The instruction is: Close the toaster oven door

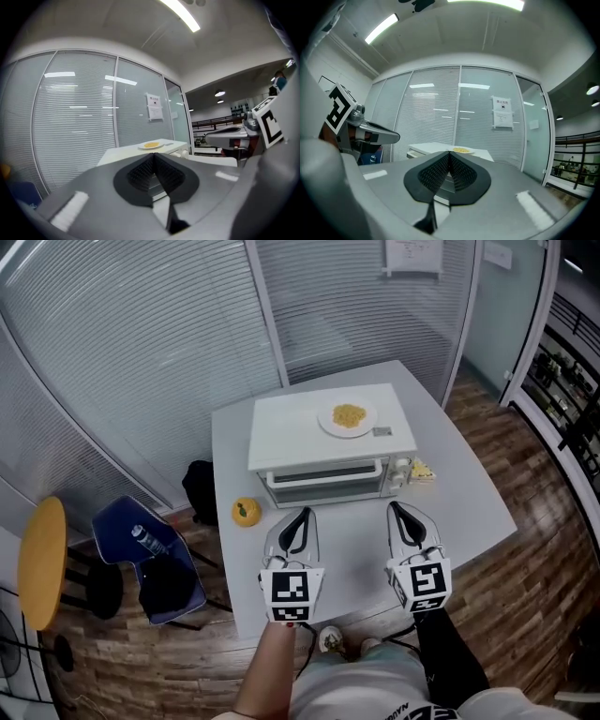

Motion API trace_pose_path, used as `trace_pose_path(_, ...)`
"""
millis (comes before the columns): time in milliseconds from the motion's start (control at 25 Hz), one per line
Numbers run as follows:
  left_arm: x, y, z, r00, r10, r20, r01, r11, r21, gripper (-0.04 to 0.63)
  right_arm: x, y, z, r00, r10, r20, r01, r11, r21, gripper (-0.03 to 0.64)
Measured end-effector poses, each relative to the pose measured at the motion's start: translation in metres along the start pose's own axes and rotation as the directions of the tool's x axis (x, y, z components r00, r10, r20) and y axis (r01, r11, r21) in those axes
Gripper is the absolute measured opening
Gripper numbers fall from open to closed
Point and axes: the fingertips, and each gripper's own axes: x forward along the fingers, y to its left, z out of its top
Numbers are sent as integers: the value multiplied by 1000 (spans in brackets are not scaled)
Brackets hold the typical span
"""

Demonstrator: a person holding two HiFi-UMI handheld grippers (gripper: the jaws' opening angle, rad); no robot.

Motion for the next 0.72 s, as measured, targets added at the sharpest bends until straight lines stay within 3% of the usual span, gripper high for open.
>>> trace_pose_path(720, -56, -73, 9, 994, 109, 14, -109, 994, 15, 55, -68, -22, -7, 992, 128, 11, -128, 992, 9, 3)
